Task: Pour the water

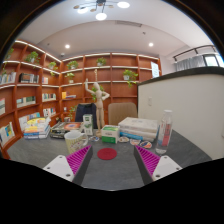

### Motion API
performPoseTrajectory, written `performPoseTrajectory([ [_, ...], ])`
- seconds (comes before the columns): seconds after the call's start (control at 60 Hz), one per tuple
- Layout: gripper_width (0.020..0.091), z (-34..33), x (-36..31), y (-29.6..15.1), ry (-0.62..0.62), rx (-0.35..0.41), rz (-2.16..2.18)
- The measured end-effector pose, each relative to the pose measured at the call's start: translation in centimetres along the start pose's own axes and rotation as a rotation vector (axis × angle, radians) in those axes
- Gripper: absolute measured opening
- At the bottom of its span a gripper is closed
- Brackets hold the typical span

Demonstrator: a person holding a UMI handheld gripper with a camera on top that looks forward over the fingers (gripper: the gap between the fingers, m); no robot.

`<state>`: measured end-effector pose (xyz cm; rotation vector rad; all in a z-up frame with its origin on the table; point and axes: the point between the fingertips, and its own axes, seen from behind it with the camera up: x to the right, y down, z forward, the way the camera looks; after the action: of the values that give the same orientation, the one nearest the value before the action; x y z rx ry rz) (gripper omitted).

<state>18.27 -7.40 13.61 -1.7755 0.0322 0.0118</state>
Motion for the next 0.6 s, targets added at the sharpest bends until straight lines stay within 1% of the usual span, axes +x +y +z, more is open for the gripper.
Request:
performPoseTrajectory([
  [0.117, 0.0881, 0.2, 4.0, 1.5, 0.081, -0.006, -0.02],
  [0.133, 0.0883, 0.7, 4.0, 0.8, 0.095, -0.011, -0.021],
  [0.15, 0.0882, 0.4, 5.9, 1.7, 0.113, -0.016, -0.023],
  [0.217, 0.0877, 0.8, 10.2, 2.7, 0.158, -0.036, -0.027],
  [0.283, 0.0876, 1.3, 13.4, 2.9, 0.188, -0.038, -0.012],
  [0.417, 0.0883, 4.2, 17.9, 1.6, 0.193, -0.016, -0.026],
  [0.55, 0.0887, 8.3, 21.4, -0.5, 0.199, 0.031, -0.119],
  [0.6, 0.0887, 10.3, 22.3, -0.9, 0.182, 0.043, -0.144],
])
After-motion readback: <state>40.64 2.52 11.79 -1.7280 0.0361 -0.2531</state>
